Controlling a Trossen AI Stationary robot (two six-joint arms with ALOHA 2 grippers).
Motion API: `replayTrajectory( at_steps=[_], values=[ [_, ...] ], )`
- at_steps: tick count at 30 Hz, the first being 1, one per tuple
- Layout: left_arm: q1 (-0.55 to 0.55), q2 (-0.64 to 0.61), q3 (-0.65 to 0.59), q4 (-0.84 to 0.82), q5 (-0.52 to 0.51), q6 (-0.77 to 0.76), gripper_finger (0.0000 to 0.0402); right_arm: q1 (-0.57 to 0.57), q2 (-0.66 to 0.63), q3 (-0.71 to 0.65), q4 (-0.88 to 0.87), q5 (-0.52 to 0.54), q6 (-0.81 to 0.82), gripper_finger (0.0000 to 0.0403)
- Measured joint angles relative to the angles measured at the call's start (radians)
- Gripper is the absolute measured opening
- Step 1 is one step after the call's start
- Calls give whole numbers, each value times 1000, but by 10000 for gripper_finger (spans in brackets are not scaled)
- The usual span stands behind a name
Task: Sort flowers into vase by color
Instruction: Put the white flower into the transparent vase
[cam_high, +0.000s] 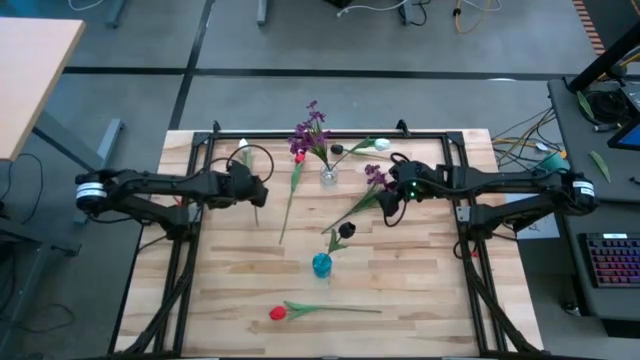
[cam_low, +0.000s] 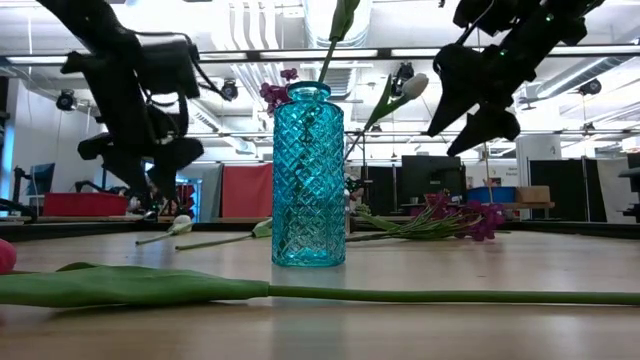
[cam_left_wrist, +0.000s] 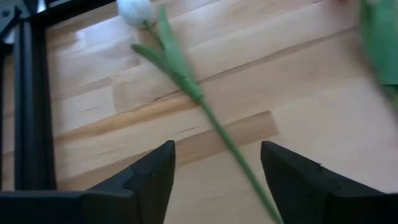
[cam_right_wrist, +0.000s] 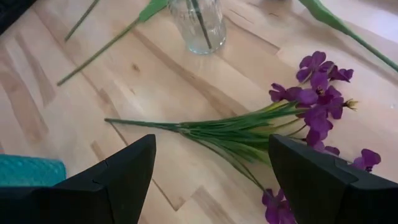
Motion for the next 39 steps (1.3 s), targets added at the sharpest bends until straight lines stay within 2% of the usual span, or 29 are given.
replayTrajectory(
  at_steps=[4, 8, 14, 25, 31, 39],
  values=[
    [50, 52, 0, 17, -7, 23, 259, 10, 0, 0, 0, 0, 0, 302],
    [99, 111, -1, 78, -7, 63, 266, 15, 0, 0, 1, 0, 0, 300],
    [149, 196, -1, 148, 10, 100, 247, 23, 0, 0, 2, 0, 0, 298],
    [158, 327, 2, 251, 41, 125, 204, 27, 0, 0, 3, 0, 0, 299],
    [158, 337, 3, 260, 54, 135, 149, 34, 0, 0, 3, 1, 0, 295],
    [159, 335, 2, 261, 59, 162, 21, 57, 0, 0, 3, 2, 0, 292]
  ],
)
